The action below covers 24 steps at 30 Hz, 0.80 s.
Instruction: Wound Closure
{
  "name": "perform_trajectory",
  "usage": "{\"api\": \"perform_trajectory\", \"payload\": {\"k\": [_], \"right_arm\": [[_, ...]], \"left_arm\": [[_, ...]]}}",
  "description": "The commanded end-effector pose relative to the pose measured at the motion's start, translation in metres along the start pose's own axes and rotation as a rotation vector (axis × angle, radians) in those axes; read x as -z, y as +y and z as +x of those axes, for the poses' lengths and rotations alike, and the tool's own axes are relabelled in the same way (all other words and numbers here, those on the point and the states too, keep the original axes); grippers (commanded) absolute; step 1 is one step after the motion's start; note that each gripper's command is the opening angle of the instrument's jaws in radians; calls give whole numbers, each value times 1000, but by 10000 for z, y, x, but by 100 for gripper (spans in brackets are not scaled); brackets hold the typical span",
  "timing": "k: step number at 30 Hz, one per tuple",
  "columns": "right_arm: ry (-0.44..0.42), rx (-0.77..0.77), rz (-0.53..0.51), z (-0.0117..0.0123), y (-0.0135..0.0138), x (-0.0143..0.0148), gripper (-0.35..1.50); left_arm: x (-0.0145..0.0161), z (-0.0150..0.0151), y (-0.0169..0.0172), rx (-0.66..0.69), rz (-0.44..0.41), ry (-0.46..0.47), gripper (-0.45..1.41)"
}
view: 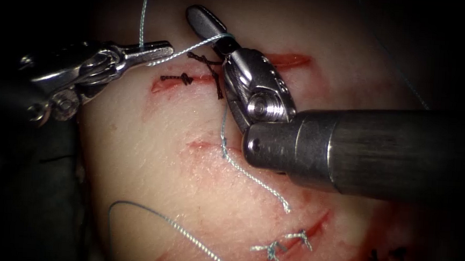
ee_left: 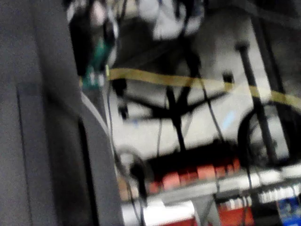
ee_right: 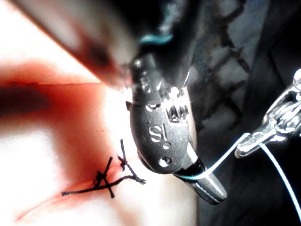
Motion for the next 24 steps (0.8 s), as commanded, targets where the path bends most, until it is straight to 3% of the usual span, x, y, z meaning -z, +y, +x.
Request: {"api": "perform_trajectory", "payload": {"k": [1,12,24], "right_arm": [[-16,2,28,-8,-4,-6,-35],[-145,-5,115,-8,-5,6,-35],[-576,27,137,-33,30,59,-35]], "left_arm": [[-8,-9,-5,7,2,-13,-45],[-36,-55,-31,69,23,-137,-45],[-61,-59,-28,73,-5,-188,-45]]}}
